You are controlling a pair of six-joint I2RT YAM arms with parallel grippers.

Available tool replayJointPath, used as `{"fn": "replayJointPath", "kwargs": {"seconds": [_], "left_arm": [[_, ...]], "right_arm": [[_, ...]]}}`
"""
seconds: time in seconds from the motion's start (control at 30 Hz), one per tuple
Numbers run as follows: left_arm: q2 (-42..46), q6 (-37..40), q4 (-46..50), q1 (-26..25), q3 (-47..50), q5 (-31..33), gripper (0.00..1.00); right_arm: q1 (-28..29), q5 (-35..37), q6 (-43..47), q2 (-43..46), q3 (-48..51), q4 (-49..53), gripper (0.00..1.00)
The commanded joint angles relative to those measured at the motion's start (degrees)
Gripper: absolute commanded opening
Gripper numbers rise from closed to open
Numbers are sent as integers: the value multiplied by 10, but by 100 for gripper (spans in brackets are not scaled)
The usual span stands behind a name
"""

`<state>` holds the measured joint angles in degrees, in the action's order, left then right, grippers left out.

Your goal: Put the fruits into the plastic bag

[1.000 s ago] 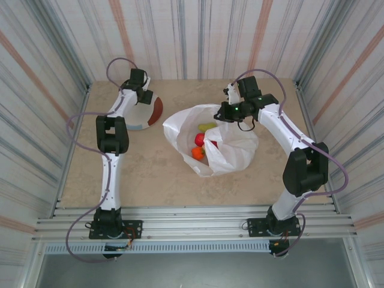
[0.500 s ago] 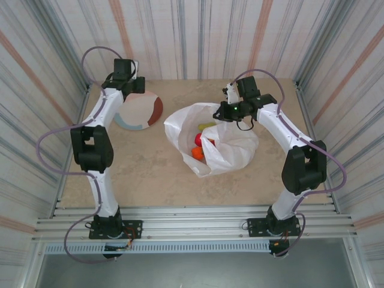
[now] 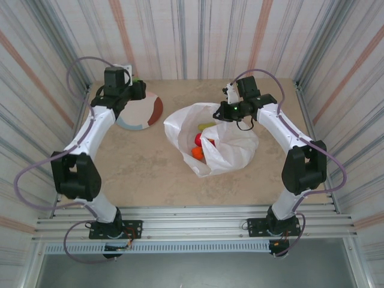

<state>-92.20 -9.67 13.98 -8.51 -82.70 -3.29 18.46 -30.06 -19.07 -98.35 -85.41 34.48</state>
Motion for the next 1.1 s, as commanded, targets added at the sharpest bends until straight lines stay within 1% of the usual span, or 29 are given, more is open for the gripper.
{"fn": "replayJointPath", "kwargs": {"seconds": [0.0, 0.1, 0.23, 0.37, 0.4, 0.6, 0.7, 0.77, 0.83, 0.97, 1.07], "left_arm": [[79, -49, -45, -9, 60, -40, 55], [142, -69, -61, -25, 111, -49, 55], [215, -94, -75, -63, 168, -59, 55], [268, -151, -117, -105, 226, -122, 55], [277, -159, -119, -118, 234, -128, 55], [335, -164, -120, -228, 284, -123, 55], [361, -146, -114, -280, 301, -113, 55], [373, -134, -100, -307, 308, -102, 55], [378, -128, -88, -324, 319, -104, 55], [368, -129, -93, -334, 339, -144, 56], [337, -135, -98, -335, 343, -166, 56]], "right_arm": [[0, -10, -10, 13, -2, -1, 0], [-1, -10, -11, 13, -2, -1, 0], [-1, -7, -16, 16, 2, -6, 0], [0, -8, -22, 16, 8, -14, 0], [0, -7, -23, 16, 10, -15, 0], [-1, -6, -25, 17, 16, -18, 0], [-1, -8, -27, 17, 17, -19, 0], [-1, -7, -27, 18, 19, -19, 0], [-1, -6, -27, 21, 19, -19, 0], [-1, -5, -28, 21, 19, -19, 0], [-1, -7, -29, 18, 16, -19, 0]]}}
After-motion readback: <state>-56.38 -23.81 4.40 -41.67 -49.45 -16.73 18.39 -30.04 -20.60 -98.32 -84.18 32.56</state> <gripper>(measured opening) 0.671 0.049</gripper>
